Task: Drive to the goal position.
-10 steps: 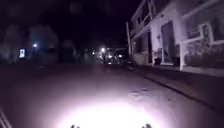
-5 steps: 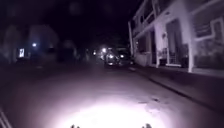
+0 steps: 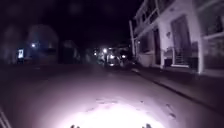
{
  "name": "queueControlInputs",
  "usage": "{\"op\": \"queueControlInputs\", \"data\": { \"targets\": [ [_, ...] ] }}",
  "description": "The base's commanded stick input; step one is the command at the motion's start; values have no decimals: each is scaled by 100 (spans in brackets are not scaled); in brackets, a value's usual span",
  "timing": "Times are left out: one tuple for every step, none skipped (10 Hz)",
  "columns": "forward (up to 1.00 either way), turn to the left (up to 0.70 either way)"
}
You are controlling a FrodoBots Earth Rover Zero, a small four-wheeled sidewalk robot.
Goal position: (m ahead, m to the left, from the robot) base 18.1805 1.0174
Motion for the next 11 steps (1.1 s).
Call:
{"op": "queueControlInputs", "data": {
  "targets": [
    [85,0],
    [85,0],
    [85,0],
    [85,0],
    [85,0],
    [85,0],
    [85,0],
    [85,0],
    [85,0],
    [85,0],
    [85,0]
  ]
}}
